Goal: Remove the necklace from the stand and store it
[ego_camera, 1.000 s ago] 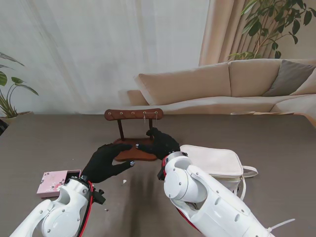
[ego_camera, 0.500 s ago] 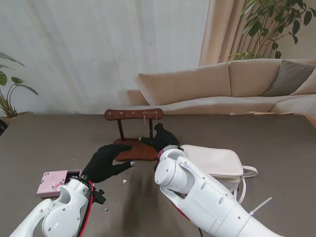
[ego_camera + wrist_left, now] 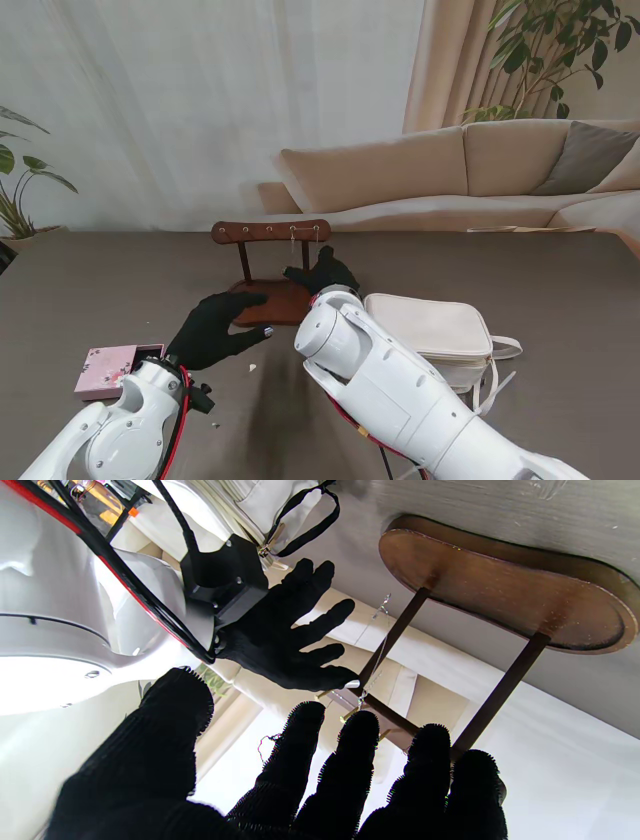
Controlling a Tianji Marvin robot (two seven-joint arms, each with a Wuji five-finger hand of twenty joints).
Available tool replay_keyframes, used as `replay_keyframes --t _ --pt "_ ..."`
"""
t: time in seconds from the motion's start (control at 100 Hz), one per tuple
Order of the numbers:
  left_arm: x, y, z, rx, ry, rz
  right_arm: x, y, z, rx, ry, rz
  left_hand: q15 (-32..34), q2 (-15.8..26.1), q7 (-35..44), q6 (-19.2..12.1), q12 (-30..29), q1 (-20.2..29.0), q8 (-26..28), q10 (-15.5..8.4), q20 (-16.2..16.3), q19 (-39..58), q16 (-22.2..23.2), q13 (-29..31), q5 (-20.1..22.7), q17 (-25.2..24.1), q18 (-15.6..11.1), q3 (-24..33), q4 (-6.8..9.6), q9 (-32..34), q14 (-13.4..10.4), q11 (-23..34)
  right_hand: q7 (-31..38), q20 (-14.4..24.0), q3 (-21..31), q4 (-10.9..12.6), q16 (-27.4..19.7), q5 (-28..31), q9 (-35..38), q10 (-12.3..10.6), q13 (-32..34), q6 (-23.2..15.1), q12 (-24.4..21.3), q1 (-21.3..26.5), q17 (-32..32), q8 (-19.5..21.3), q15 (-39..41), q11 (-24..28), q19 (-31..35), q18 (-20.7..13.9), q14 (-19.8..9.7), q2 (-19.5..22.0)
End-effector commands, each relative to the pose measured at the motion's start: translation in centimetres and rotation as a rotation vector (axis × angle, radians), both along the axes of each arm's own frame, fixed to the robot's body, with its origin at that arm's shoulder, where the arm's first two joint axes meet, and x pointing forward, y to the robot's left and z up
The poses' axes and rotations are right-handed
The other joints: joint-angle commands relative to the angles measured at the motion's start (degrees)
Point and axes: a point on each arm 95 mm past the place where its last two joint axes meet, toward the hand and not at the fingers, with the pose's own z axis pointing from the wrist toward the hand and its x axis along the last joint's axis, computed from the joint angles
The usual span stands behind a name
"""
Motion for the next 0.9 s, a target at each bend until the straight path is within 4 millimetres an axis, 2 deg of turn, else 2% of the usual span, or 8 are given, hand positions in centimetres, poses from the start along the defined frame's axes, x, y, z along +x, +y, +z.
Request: replay_keyframes --t 0.0,0.2,0.29,0.43,0.56,0.77,0.89 --pt "-0.1 -0.2 -0.1 0.003 0.012 -0.014 0.0 1.0 0.2 0.01 0.012 0.015 -0.4 2.3 -0.6 -0.1 0.5 0.7 -0.2 0.3 0.6 0.1 -0.5 1.6 1.0 -0.2 0.0 -1.2 2.2 0.6 0.7 0.0 -1.3 -0.5 -2.8 0.8 0.2 -2.1 -0.5 1.4 2.2 0.8 -0.8 0.6 -5.2 -1.1 1.0 1.3 3.2 2.4 1.2 1.4" --pt "-0.1 -0.2 -0.1 0.002 0.016 -0.014 0.5 1.6 -0.4 0.034 0.036 -0.01 -0.4 2.3 -0.5 0.1 0.5 0.7 -0.2 0.4 0.6 0.0 -0.5 1.7 1.2 -0.3 0.0 -1.2 2.21 0.6 0.9 0.0 -1.4 -0.5 -2.9 0.9 0.2 -1.4 0.0 1.5 2.9 0.8 -1.0 1.0 -4.5 -1.5 1.6 1.7 3.8 2.5 1.2 1.4" --pt "0.0 -0.3 -0.1 0.005 0.015 -0.017 0.6 1.8 -0.8 0.045 0.039 -0.02 -0.3 2.4 -0.5 0.0 0.5 0.6 -0.2 0.3 0.6 0.1 -0.4 1.9 1.3 -0.1 0.1 -1.3 2.19 0.7 0.7 0.0 4.0 -0.7 -3.1 0.8 0.2 -1.5 0.7 1.6 3.5 -0.3 -1.3 1.7 -4.1 0.9 2.1 1.8 4.3 2.8 1.2 1.2" --pt "0.0 -0.4 -0.2 0.004 0.02 -0.021 0.8 1.8 -1.4 0.067 0.05 -0.039 -0.4 2.4 -0.4 0.1 0.5 0.7 -0.2 0.3 0.6 0.0 -0.5 1.8 1.4 -0.2 0.2 -1.3 2.2 0.7 0.8 0.0 15.3 -1.2 -3.4 0.6 0.0 -2.3 1.6 1.8 4.2 -2.7 -1.2 3.0 -3.7 6.8 2.6 1.7 4.9 3.1 1.5 0.8" --pt "0.1 -0.5 -0.2 0.007 0.026 -0.029 1.0 1.6 -1.7 0.083 0.05 -0.057 -0.4 2.5 -0.5 0.1 0.5 0.7 -0.2 0.4 0.6 0.0 -0.5 1.8 1.2 -0.3 0.1 -1.4 2.2 0.8 0.8 0.0 18.6 -1.2 -3.5 0.4 0.0 2.3 2.0 2.2 4.4 -6.5 -1.3 4.4 -3.7 8.8 2.6 1.5 5.0 3.3 1.4 0.3" --pt "0.3 -0.7 -0.3 0.008 0.035 -0.037 1.4 1.3 -1.7 0.087 0.029 -0.069 -0.5 2.6 -0.2 0.1 0.5 0.8 -0.1 0.4 0.6 0.0 -0.6 1.8 2.0 -0.3 0.1 -1.5 2.23 0.8 0.7 0.0 20.6 -1.2 -4.8 0.0 0.1 8.4 3.0 1.9 4.9 -9.7 -1.1 7.6 -3.3 11.2 3.2 1.6 5.6 3.0 1.1 0.8" --pt "0.4 -0.7 -0.4 0.008 0.043 -0.041 1.5 1.2 -1.4 0.102 0.022 -0.08 -0.4 2.8 -0.3 0.2 0.5 0.8 -0.1 0.4 0.6 0.0 -0.6 1.8 1.9 -0.3 0.0 -1.7 2.23 0.8 0.7 0.0 22.1 -1.3 -5.6 0.0 0.2 10.5 3.1 2.0 5.0 -10.5 -1.0 6.9 -3.4 12.5 3.3 1.5 5.7 3.0 1.2 1.5"
